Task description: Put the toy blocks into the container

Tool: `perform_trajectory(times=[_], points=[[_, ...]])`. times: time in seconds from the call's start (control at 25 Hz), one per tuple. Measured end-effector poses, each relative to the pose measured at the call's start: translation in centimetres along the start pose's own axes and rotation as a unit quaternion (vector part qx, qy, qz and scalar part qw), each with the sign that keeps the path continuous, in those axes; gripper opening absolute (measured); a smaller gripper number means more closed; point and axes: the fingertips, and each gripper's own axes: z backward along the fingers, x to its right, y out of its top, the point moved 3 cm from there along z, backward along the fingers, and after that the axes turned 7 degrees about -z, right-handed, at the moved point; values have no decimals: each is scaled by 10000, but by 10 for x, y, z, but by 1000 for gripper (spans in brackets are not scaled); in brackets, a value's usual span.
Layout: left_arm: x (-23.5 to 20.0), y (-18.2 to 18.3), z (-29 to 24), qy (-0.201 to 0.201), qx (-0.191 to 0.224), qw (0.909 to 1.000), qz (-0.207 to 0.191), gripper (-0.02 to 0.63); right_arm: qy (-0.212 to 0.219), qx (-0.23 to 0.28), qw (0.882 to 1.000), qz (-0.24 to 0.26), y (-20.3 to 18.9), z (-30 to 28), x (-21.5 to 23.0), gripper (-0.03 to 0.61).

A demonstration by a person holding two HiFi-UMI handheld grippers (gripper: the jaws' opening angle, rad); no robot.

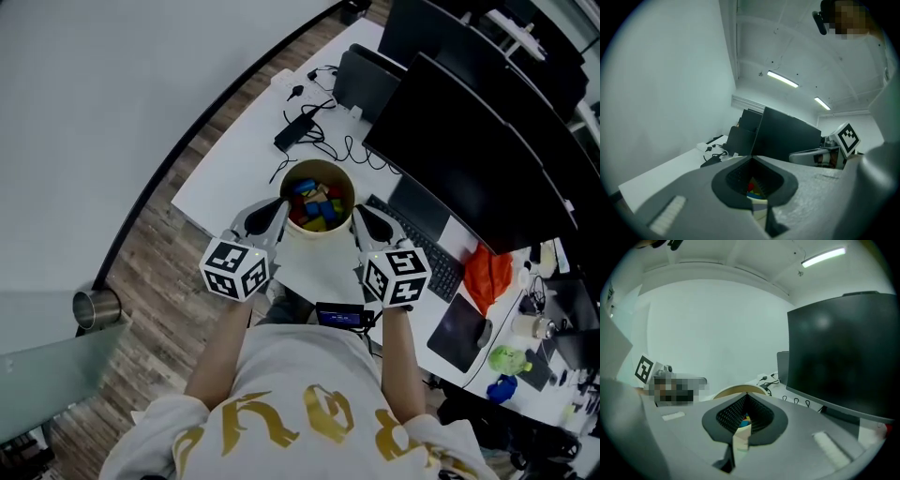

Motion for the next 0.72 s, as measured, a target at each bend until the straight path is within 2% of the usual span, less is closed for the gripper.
perform_trajectory(times=[0.16,0.72], points=[[2,-1,4,53,-30,10000,-1,9,-22,57,9999,-126,-1,6,3,28],[8,-5,9,70,-24,10000,56,9,-103,3,9999,-82,-8,13,6,28]])
